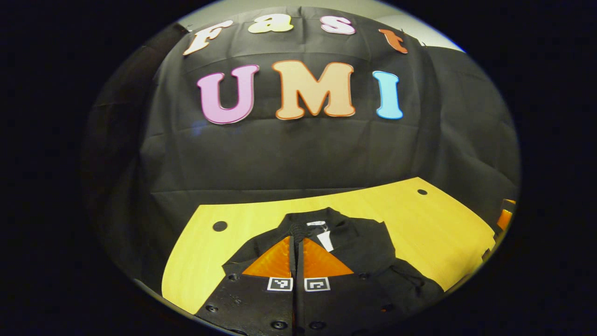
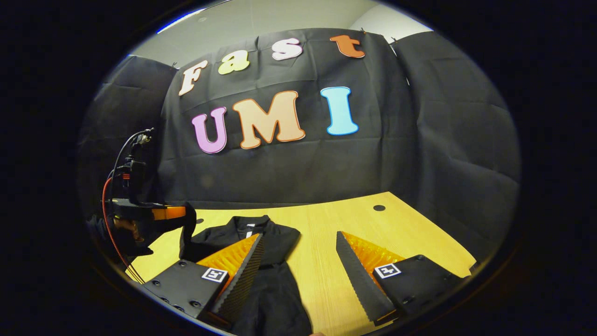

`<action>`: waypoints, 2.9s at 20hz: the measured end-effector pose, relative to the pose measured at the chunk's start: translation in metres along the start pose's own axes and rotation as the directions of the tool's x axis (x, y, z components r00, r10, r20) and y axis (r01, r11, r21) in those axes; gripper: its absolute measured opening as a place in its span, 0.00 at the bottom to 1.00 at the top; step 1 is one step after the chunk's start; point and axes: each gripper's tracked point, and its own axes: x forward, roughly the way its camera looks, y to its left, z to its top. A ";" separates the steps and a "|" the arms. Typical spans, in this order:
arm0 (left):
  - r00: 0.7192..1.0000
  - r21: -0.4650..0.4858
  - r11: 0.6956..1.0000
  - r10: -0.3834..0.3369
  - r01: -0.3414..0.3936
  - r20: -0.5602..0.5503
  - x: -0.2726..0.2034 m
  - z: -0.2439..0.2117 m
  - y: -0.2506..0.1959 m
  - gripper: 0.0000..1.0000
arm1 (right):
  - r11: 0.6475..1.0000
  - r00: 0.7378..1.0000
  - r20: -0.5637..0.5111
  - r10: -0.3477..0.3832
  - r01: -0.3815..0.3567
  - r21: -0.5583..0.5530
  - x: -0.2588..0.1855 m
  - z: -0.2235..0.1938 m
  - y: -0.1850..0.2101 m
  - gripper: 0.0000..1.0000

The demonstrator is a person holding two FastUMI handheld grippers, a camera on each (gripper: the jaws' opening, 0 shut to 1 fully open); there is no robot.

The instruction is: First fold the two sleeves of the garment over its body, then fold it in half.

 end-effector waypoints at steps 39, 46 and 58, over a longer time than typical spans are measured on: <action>1.000 0.001 1.000 0.031 -0.031 -0.006 -0.098 -0.036 -0.010 0.92 | 0.996 0.992 -0.105 0.067 -0.074 -0.058 0.001 -0.051 0.010 0.98; 0.989 -0.076 0.990 0.114 -0.122 -0.094 -0.167 -0.098 0.031 0.92 | 0.989 0.985 -0.138 0.099 -0.113 -0.093 -0.025 -0.074 0.043 0.98; 0.943 -0.118 0.979 0.120 -0.164 -0.310 -0.216 -0.222 0.035 0.93 | 0.987 0.937 -0.350 0.015 -0.070 -0.146 -0.056 -0.180 0.023 0.94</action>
